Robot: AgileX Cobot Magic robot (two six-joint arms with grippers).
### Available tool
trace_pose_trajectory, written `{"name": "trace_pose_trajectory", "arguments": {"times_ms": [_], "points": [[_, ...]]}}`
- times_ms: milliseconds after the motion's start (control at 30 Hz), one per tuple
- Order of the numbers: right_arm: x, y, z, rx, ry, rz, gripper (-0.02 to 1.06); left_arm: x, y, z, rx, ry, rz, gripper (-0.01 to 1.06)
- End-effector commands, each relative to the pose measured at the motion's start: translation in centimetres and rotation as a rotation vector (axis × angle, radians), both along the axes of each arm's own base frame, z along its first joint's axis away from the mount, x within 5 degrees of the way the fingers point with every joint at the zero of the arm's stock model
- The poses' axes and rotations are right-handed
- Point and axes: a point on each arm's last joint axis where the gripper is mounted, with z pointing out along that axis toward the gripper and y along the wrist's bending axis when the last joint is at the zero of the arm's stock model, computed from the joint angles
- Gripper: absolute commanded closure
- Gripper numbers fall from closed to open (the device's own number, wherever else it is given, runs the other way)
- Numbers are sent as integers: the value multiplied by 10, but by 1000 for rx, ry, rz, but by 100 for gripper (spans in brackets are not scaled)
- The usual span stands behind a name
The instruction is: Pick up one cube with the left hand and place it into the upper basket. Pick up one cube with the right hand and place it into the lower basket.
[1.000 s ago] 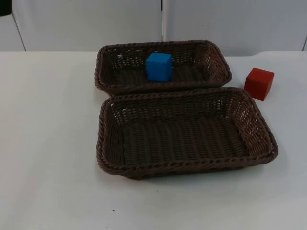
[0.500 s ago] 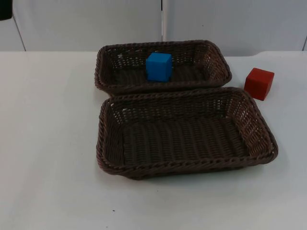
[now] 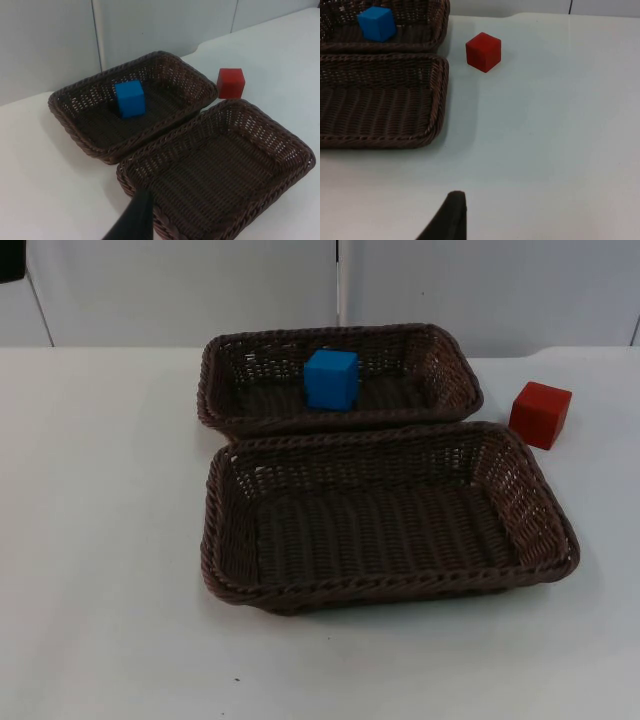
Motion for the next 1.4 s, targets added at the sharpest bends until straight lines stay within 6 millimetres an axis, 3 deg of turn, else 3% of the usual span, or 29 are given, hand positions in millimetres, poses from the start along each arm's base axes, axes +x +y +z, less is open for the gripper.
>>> {"name": "trace_pose_trajectory", "arguments": {"times_ms": [0, 400, 1067, 1367], "points": [[-2, 0, 4, 1, -26, -6, -1, -1, 1, 0, -3, -7, 6, 4], [28, 2, 37, -8, 55, -10, -1, -1, 1, 0, -2, -6, 6, 4], [137, 9, 64, -24, 278, -12, -1, -2, 1, -1, -3, 1, 2, 4], [192, 12, 61, -56, 402, 10, -1, -2, 1, -1, -3, 1, 2, 4]]}}
